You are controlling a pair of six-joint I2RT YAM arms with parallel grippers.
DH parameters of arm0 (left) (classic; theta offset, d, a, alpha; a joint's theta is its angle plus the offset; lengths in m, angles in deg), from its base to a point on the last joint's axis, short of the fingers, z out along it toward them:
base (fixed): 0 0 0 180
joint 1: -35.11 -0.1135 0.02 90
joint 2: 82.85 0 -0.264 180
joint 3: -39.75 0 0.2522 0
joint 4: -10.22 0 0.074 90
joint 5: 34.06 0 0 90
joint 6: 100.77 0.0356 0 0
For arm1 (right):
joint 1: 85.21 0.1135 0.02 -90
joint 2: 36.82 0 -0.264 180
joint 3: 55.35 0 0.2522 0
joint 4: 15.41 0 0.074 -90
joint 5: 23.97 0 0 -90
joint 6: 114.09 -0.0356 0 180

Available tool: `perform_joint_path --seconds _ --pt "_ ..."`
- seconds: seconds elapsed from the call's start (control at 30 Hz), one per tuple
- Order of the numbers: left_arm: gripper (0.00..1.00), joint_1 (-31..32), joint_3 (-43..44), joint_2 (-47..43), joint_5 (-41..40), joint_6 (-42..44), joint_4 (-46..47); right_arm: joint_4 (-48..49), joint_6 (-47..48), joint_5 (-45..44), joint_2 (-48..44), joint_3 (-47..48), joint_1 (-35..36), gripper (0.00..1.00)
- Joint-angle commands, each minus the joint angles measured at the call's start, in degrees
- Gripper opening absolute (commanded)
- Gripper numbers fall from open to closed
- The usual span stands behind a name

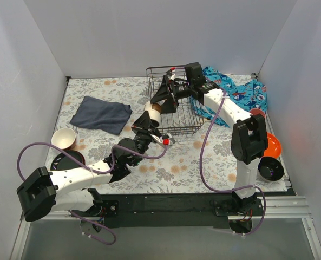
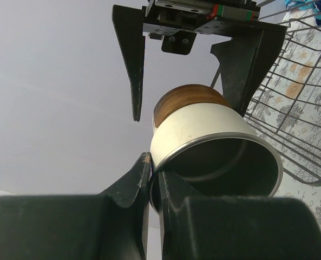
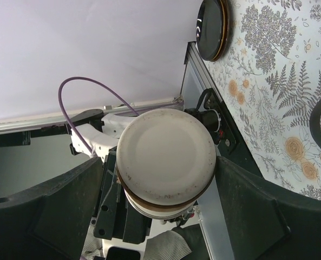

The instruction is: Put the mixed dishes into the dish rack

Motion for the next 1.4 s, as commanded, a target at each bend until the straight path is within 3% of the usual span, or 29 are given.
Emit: perform_joint_path --seconds 0.0,0.43,0.63,0.7,0.73,0.8,0.83,0.87,0.9,0.97,1.1,1.17,1.27,1.37 --pt "0.00 0.5 -0.2 0.0 1.4 -0.4 3.9 1.7 0.1 2.1 0.1 2.4 0.3 0.91" --pt "0.00 0.6 -0.5 1.2 2.9 0.6 6.6 -2.3 3.7 2.7 0.7 3.3 0.6 0.84" --pt "0.00 0.6 -0.5 1.5 2.9 0.6 6.6 -2.4 4.5 3.5 1.0 4.5 0.6 0.72" --pt "0.00 0.6 -0.3 1.7 2.9 0.4 6.2 -1.8 4.2 3.8 1.2 4.6 0.5 0.61" --pt "0.04 0.6 0.4 1.7 2.7 -0.1 5.4 -1.6 4.1 3.8 1.3 4.8 0.2 0.55" --pt "0.23 0.6 1.7 1.7 2.1 -1.5 3.1 -0.6 5.0 3.0 1.9 5.9 -0.8 0.43" --pt "0.35 0.6 3.8 1.4 1.8 -2.6 1.2 -0.7 7.1 2.6 2.2 7.4 -1.4 0.36" --pt "0.54 0.5 4.9 1.1 1.7 -6.0 -3.8 -0.7 8.1 2.1 2.5 8.3 -2.0 0.18" --pt "0.66 0.5 6.0 0.0 1.9 -7.9 -6.7 -1.0 9.4 1.2 3.3 9.2 -3.2 0.09" --pt "0.77 0.6 8.6 -1.8 4.0 -13.7 -16.3 -2.5 12.6 0.0 4.8 13.0 -4.4 0.01" --pt "0.86 0.6 7.7 -9.5 15.0 -17.4 -25.9 -4.2 16.8 -4.1 9.6 20.2 -7.0 0.01" --pt "0.88 0.6 7.0 -13.3 15.9 -18.4 -29.4 -4.5 19.8 -6.9 11.3 25.0 -7.7 0.01" --pt "0.90 0.5 8.6 -14.2 10.5 -23.9 -34.3 -5.5 25.5 -14.4 15.6 32.9 -9.1 0.01" --pt "0.91 0.3 10.3 -13.4 4.6 -30.4 -39.3 -3.3 30.0 -22.1 17.9 35.2 -9.6 0.01"
